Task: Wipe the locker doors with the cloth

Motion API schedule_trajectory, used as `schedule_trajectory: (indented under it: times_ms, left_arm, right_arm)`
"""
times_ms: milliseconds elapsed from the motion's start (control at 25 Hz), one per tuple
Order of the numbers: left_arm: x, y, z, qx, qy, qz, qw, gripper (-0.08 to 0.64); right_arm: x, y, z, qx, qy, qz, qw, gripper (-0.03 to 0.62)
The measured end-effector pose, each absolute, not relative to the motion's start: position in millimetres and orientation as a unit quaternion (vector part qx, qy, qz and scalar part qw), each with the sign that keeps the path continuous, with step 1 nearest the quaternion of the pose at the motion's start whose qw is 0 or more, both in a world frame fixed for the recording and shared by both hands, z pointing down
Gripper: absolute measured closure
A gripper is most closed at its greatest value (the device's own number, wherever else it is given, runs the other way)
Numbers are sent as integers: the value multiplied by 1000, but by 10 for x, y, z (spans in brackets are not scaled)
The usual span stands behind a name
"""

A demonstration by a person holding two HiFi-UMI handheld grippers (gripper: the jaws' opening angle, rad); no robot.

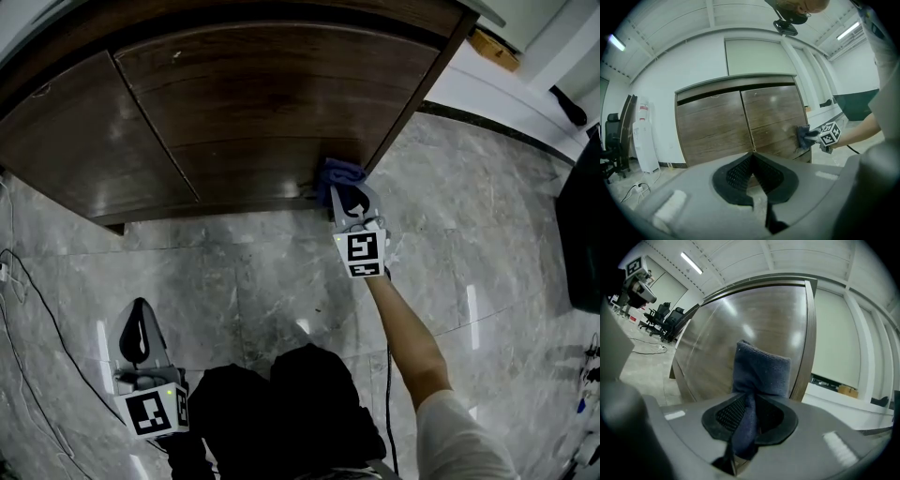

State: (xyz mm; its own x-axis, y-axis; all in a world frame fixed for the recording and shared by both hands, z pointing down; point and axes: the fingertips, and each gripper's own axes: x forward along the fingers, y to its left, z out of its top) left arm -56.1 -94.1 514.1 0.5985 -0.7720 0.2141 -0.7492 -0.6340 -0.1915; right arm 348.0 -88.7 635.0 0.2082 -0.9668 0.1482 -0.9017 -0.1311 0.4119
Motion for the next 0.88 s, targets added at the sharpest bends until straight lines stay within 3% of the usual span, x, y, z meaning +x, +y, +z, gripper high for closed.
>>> schedule_trajectory:
  times_ms: [400, 880]
  left_arm:
    - [-553, -953, 5216, -892, 426, -146, 34, 558]
    - [-621, -888, 5161, -895, 424, -136, 28, 558]
  right_arm:
    - [3443, -887, 7230, 727, -634, 11, 264, 523]
    - [3043, -1173, 5672, 711, -653, -94, 244, 522]
